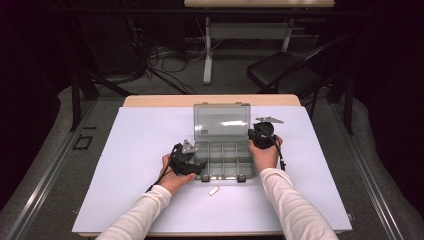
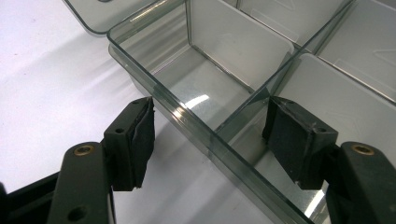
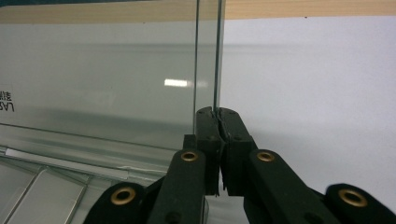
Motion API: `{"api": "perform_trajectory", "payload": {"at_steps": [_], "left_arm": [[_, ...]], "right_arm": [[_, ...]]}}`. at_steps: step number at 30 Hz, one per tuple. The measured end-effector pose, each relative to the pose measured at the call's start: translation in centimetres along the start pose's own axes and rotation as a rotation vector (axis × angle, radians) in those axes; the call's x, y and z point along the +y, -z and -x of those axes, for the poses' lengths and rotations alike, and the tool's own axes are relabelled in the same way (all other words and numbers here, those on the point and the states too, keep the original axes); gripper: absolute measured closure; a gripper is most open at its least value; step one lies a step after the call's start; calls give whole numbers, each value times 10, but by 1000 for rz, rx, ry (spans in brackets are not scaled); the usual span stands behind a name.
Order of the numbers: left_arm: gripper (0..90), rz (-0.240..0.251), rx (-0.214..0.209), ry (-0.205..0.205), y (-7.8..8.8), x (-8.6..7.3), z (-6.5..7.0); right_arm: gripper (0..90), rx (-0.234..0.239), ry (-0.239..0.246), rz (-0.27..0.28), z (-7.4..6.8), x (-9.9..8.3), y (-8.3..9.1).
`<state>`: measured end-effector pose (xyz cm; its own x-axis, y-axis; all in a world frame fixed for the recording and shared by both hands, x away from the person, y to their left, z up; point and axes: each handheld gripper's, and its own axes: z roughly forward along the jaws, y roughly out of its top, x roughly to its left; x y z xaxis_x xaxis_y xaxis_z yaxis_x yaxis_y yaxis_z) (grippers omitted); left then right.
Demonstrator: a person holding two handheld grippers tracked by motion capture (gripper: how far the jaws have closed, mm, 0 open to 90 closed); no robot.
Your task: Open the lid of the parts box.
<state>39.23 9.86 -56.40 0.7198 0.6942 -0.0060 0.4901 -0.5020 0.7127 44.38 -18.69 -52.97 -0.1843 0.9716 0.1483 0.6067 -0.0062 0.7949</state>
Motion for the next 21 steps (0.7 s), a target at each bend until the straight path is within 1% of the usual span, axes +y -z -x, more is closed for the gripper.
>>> {"api": "perform_trajectory", "payload": {"at_steps": [7,21], "left_arm": [[339,-1,0,0,0,0,0],[340,0,-1,4,0,0,0]], "right_arm": [[887,-6,-2,-17,0,0,-5],[890,-9,-2,-46,2,-4,-13]]}}
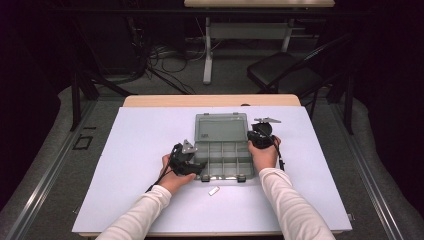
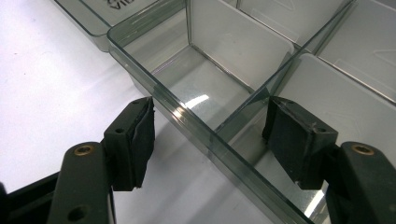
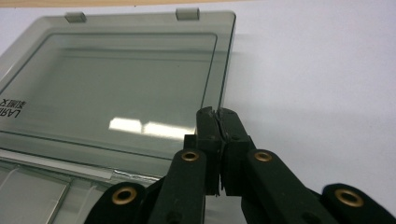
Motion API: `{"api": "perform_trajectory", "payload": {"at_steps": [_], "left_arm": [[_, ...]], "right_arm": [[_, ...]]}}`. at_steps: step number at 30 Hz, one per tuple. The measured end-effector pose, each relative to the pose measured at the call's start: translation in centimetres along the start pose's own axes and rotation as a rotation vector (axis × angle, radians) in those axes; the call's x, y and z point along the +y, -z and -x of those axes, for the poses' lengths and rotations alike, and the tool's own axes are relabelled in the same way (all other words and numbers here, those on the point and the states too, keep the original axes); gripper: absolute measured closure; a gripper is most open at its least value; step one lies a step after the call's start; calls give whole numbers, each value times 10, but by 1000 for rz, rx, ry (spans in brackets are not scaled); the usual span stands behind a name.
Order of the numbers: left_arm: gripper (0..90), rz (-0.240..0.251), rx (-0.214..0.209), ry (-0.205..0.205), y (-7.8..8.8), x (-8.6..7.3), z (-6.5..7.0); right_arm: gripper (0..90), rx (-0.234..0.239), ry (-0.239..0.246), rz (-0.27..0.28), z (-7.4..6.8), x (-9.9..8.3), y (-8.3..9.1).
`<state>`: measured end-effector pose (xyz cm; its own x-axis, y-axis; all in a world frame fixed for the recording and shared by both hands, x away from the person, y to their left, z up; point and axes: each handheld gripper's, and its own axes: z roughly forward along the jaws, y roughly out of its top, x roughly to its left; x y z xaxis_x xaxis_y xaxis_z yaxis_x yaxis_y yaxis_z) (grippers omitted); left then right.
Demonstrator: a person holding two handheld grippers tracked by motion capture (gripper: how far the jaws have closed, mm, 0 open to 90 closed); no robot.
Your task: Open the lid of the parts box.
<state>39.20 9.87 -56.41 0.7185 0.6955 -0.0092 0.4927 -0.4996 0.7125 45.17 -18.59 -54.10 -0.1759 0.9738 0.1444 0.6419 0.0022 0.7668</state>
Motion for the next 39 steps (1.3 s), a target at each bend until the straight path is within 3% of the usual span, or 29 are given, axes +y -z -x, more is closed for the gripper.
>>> {"api": "perform_trajectory", "payload": {"at_steps": [18,22,26,30,33,39], "left_arm": [[342,1,2,3,0,0,0],[343,3,2,9,0,-1,0],[344,10,7,13,0,-1,1],[345,12,9,16,0,-1,1],[346,12,9,16,0,-1,1],[348,5,5,15,0,-1,1]], "right_arm": [[868,5,13,-3,1,-2,-2],[788,26,2,-4,0,-2,0],[667,27,35,28,-3,-2,5],[539,62,41,56,-6,-2,14],[491,88,53,83,-8,-4,24],[420,119,152,138,-12,-16,53]]}}
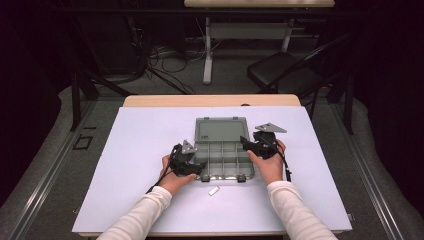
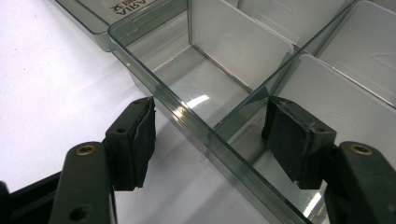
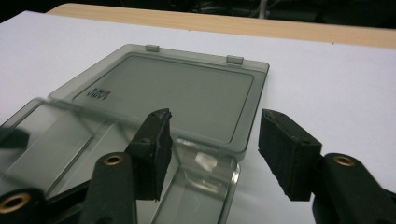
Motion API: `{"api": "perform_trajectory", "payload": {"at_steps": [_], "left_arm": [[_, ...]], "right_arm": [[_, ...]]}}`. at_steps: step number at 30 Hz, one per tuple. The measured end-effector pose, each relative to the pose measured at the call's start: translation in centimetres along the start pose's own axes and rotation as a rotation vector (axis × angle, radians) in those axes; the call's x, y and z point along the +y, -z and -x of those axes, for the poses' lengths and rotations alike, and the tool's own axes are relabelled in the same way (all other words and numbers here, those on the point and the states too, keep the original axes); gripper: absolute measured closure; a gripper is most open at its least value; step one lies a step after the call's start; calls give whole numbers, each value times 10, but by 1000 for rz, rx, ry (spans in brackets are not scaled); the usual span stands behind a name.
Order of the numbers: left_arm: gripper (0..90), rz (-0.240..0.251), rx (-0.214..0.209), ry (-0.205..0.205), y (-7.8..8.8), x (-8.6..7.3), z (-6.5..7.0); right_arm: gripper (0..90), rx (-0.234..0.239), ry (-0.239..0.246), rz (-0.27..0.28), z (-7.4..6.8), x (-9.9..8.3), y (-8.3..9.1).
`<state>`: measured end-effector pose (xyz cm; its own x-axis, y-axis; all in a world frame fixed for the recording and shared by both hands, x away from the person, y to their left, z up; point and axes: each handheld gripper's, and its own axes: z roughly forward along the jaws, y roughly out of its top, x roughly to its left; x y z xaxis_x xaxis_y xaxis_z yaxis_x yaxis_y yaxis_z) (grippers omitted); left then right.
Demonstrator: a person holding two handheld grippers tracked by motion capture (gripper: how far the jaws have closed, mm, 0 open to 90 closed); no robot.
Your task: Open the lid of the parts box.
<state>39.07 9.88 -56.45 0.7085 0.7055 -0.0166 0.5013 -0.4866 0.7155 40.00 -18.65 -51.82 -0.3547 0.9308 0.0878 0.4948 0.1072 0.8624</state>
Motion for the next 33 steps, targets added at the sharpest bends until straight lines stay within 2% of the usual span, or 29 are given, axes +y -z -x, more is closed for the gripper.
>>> {"api": "perform_trajectory", "payload": {"at_steps": [2,5,8,12,14,18,21,24,26,28,31,33], "left_arm": [[349,1,3,1,0,0,0],[352,1,4,2,0,0,1],[352,-2,12,6,0,0,2],[367,-11,37,0,3,2,5],[348,-6,24,8,6,3,5],[322,10,27,15,16,4,1],[320,44,3,43,25,6,-2],[332,90,-51,98,36,7,-2],[333,131,-68,111,45,7,0],[333,169,-74,116,52,7,2],[333,180,-56,105,60,5,6],[330,208,-40,105,64,3,7]], "right_arm": [[411,0,15,14,0,-4,9],[379,15,3,20,2,-8,19],[333,49,-24,1,5,-10,24],[313,51,-16,1,6,-12,30],[312,57,-22,0,8,-11,31],[311,63,-9,8,8,-10,35],[311,56,16,12,7,-9,37],[313,62,37,8,6,-7,39],[318,78,38,2,6,-5,41],[345,92,38,-6,6,-4,42],[382,103,34,-8,5,-3,43],[397,106,37,1,5,-3,43]]}}
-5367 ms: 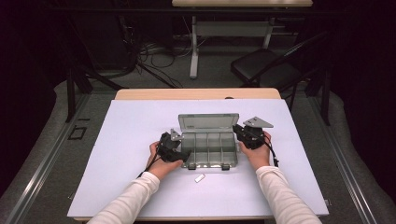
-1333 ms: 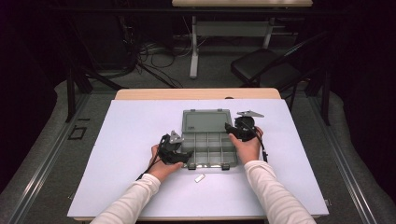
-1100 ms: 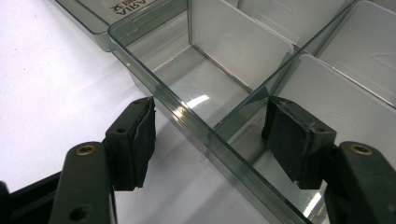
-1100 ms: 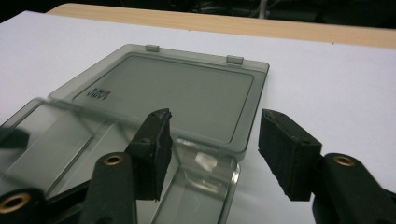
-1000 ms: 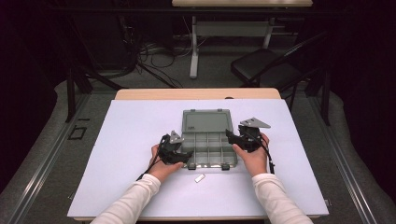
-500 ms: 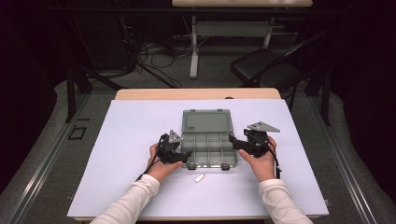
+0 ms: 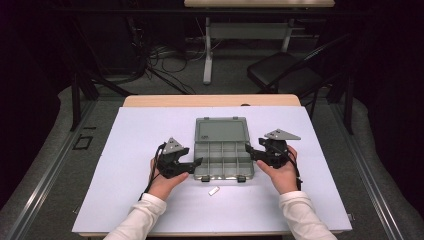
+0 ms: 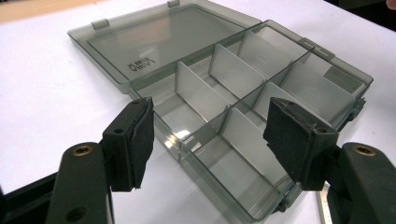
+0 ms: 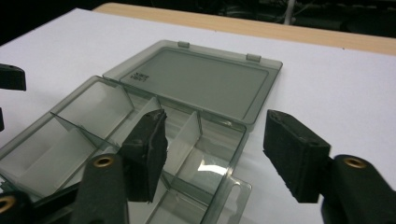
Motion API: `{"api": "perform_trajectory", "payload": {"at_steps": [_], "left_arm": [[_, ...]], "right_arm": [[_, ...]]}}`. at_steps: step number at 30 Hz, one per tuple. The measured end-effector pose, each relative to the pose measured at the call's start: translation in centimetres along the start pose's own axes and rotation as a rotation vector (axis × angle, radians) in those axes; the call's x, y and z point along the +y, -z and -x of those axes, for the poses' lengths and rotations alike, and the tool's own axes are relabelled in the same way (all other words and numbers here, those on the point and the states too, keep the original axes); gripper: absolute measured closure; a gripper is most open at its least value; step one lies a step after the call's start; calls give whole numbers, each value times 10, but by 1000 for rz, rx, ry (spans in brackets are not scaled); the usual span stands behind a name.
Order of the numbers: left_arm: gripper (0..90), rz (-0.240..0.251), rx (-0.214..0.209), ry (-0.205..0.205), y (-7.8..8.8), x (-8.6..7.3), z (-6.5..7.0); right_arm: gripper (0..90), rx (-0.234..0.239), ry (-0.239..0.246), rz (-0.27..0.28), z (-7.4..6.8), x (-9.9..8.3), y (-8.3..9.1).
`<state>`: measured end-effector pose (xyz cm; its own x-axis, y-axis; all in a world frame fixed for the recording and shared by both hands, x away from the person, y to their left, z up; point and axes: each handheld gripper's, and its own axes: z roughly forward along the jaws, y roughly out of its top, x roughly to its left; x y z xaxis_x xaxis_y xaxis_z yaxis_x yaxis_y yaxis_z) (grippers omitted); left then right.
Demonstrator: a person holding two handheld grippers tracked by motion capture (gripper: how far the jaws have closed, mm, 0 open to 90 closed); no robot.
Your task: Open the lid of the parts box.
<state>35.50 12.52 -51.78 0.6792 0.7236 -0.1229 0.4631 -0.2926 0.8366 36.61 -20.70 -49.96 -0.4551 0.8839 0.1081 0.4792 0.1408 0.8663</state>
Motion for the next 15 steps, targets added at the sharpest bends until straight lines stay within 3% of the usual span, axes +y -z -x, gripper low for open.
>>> {"api": "perform_trajectory", "payload": {"at_steps": [2,5,15], "left_arm": [[294,17,-12,13,3,-1,0],[268,4,-29,38,6,-1,-2],[172,28,-1,48,9,-5,-12]], "right_arm": [[399,-1,1,2,1,0,0],[394,-7,0,5,2,-1,0],[236,3,10,-1,4,-6,-6]]}}
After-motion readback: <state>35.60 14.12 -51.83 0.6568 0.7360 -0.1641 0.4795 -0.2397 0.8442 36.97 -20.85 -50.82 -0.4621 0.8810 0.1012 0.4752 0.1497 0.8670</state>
